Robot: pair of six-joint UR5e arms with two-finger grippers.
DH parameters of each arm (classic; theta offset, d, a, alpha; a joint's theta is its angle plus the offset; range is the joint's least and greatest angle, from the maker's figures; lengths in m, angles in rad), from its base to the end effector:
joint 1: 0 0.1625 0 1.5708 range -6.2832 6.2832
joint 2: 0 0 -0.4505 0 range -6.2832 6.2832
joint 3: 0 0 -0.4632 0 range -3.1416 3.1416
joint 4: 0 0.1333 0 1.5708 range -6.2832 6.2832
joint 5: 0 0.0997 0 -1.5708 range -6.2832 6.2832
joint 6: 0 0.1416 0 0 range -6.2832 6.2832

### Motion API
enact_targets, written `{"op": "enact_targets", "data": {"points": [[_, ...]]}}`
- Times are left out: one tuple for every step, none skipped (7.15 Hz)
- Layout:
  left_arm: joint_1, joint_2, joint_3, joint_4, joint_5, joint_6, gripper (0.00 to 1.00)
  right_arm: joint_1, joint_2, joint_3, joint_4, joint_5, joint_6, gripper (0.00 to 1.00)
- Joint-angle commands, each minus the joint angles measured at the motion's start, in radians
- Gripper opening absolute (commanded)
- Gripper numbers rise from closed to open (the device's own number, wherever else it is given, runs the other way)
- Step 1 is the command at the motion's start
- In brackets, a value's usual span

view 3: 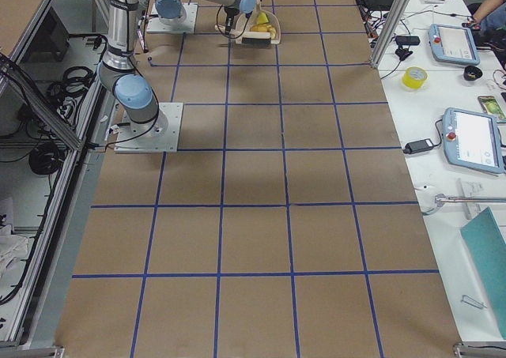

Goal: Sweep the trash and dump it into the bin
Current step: 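Sweep the yellow potato toy into the dustpan with the brush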

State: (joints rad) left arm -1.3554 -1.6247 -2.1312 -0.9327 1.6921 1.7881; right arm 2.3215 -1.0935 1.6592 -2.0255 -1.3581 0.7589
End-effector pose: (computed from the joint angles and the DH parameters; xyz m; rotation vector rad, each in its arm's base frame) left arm -0.0054 -0.5189 0.2072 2.1594 2.1584 0.1366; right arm 0.5844 -0.3872 0.1658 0.0305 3.0430 0.3457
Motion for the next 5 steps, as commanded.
{"op": "enact_targets", "data": {"points": [[0.012, 0.000, 0.002, 0.002, -0.011, 0.004, 0.00, 0.006, -0.005, -0.004, 0.010, -0.031, -0.107, 0.04], [0.012, -0.001, 0.004, 0.006, -0.014, 0.002, 0.00, 0.000, -0.025, 0.001, 0.010, -0.091, -0.102, 0.04], [0.013, -0.004, 0.005, 0.008, -0.037, 0.002, 0.00, -0.031, -0.057, 0.004, 0.069, -0.130, -0.118, 0.03], [0.013, -0.009, 0.008, 0.009, -0.052, 0.001, 0.00, -0.065, -0.089, 0.007, 0.121, -0.162, -0.178, 0.03], [0.015, -0.015, 0.010, 0.015, -0.054, 0.001, 0.00, -0.118, -0.130, 0.007, 0.178, -0.162, -0.234, 0.03]]}}
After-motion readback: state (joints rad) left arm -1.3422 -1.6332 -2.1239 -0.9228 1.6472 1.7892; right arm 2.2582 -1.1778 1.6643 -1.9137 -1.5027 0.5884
